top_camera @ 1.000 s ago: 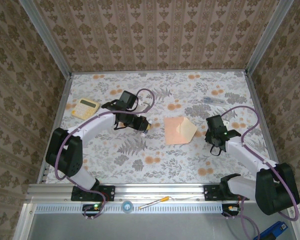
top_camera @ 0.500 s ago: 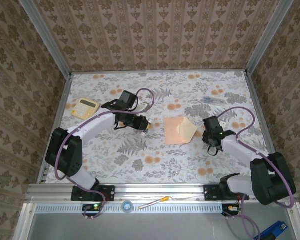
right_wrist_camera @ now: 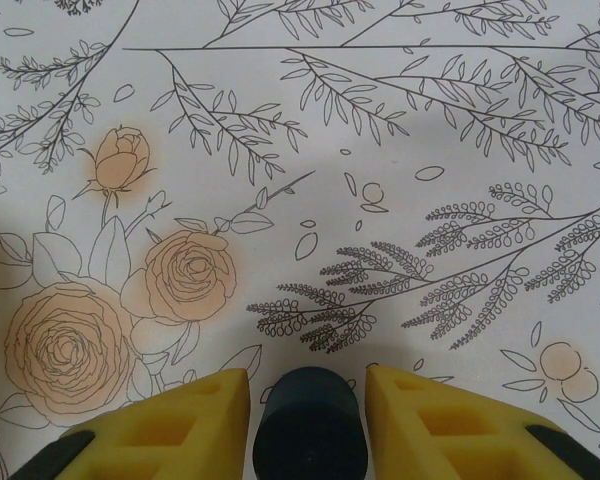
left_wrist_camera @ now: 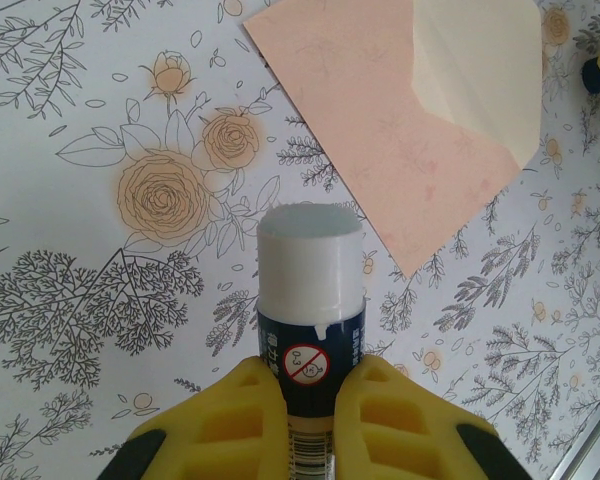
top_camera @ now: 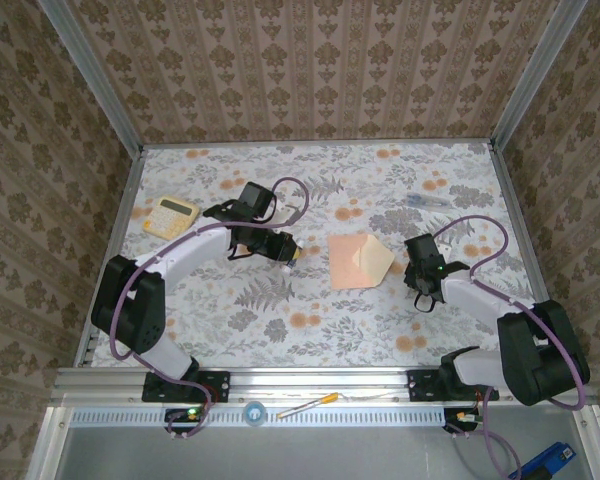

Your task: Place the letter into the envelope and seal it

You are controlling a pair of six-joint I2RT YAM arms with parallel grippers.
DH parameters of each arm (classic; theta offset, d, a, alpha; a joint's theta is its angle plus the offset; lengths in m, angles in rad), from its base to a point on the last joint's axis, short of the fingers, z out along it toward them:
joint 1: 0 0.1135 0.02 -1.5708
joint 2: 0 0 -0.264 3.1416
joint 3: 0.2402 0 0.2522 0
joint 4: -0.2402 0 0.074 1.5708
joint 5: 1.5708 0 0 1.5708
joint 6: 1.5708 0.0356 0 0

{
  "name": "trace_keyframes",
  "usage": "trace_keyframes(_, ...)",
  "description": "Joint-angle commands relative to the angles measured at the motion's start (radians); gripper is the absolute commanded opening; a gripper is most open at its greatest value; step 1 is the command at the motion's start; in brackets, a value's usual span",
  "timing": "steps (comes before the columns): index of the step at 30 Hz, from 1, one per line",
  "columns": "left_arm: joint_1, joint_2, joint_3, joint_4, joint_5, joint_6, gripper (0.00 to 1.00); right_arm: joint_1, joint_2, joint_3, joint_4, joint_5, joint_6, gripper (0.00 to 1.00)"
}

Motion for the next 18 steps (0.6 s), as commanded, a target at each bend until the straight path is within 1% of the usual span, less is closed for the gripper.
trace_keyframes(1,0.01,-0.007,-0.006,0.01,-0.004,-0.012,0.08,0.006,-0.012,0.003,0.006,0.052,0.007,0.38)
trace_keyframes(4,0.012,-0.008,0.0,0.012,-0.009,-0.018,0.08,0.007,-0.043,0.033,-0.027,0.05,-0.008,0.41)
trace_keyframes(8,0.012,-0.009,-0.003,0.045,-0.002,-0.06,0.07,0.005,-0.11,0.072,-0.055,0.008,-0.028,0.47)
trace_keyframes(10,0.013,-0.012,-0.006,0.063,-0.001,-0.086,0.07,0.006,-0.15,0.089,-0.049,-0.043,-0.04,0.5)
trace_keyframes(16,0.013,-0.03,0.006,0.092,-0.032,-0.172,0.07,0.005,-0.26,0.169,-0.073,-0.186,-0.045,0.53)
trace_keyframes(18,0.013,-0.035,0.008,0.11,-0.05,-0.225,0.08,0.005,-0.266,0.186,-0.046,-0.293,-0.026,0.53)
